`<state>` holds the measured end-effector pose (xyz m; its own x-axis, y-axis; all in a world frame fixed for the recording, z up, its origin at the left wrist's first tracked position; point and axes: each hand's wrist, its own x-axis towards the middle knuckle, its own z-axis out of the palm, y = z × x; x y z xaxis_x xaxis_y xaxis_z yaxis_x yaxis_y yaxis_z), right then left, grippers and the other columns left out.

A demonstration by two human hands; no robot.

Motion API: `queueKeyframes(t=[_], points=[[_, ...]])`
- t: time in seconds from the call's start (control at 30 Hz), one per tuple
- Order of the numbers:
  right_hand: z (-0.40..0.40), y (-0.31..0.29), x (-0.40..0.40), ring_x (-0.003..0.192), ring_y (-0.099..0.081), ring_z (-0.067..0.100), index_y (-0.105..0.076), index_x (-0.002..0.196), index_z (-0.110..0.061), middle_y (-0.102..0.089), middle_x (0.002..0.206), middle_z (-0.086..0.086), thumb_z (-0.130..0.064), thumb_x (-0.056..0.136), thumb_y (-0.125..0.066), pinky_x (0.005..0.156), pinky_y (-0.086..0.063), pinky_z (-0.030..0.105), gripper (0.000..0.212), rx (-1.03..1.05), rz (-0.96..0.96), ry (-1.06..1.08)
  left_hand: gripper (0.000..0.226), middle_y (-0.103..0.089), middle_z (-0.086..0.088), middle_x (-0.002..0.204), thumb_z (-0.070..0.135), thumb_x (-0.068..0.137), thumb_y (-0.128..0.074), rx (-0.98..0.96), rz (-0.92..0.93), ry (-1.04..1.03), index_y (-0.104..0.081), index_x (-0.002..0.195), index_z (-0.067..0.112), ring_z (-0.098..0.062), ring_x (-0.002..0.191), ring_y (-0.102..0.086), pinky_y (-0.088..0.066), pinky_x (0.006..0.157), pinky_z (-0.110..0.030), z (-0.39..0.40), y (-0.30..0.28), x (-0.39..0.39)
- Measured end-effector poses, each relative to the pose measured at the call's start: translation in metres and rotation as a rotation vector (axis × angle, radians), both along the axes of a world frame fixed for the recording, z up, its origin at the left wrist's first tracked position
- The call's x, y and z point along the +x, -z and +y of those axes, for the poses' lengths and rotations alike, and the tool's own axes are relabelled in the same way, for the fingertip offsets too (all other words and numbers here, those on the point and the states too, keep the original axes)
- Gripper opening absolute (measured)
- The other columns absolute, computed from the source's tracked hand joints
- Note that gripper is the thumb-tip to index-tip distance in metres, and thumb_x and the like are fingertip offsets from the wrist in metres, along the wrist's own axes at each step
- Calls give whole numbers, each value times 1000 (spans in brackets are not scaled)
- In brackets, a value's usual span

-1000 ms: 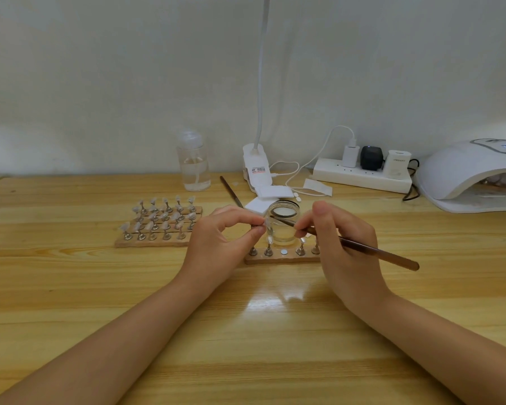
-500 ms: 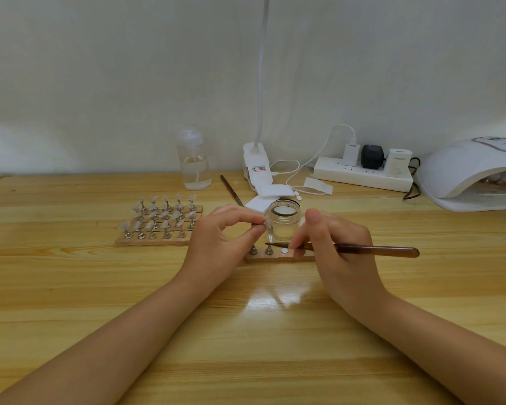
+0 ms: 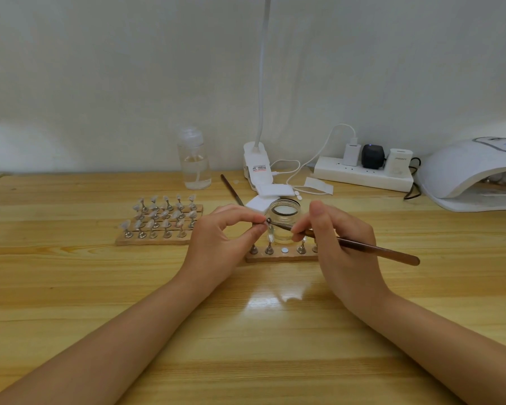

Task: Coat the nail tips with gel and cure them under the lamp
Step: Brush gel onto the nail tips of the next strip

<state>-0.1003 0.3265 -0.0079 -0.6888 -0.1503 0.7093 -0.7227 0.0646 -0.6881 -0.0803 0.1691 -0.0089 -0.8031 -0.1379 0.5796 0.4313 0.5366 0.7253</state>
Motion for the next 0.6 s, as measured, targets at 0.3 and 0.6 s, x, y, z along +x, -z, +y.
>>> queueKeyframes(t=[0.3,0.6], points=[[2,2,0,56,-58,5,-61,61,-20,-58,57,-7,-32,90,-38,59,-43,15,39,-10,25,-44,18,-67,13,83,7,73,-73,-4,2,5,-69,80,24,-4,87,-62,-44,83,-14,0,0,0],[1,1,-1,67,-59,1,-57,70,-28,-59,66,-13,-33,90,-36,66,-43,11,29,43,48,16,20,-66,12,83,7,72,-73,-17,20,9,-68,81,24,-7,87,-62,-46,84,-19,0,1,0]])
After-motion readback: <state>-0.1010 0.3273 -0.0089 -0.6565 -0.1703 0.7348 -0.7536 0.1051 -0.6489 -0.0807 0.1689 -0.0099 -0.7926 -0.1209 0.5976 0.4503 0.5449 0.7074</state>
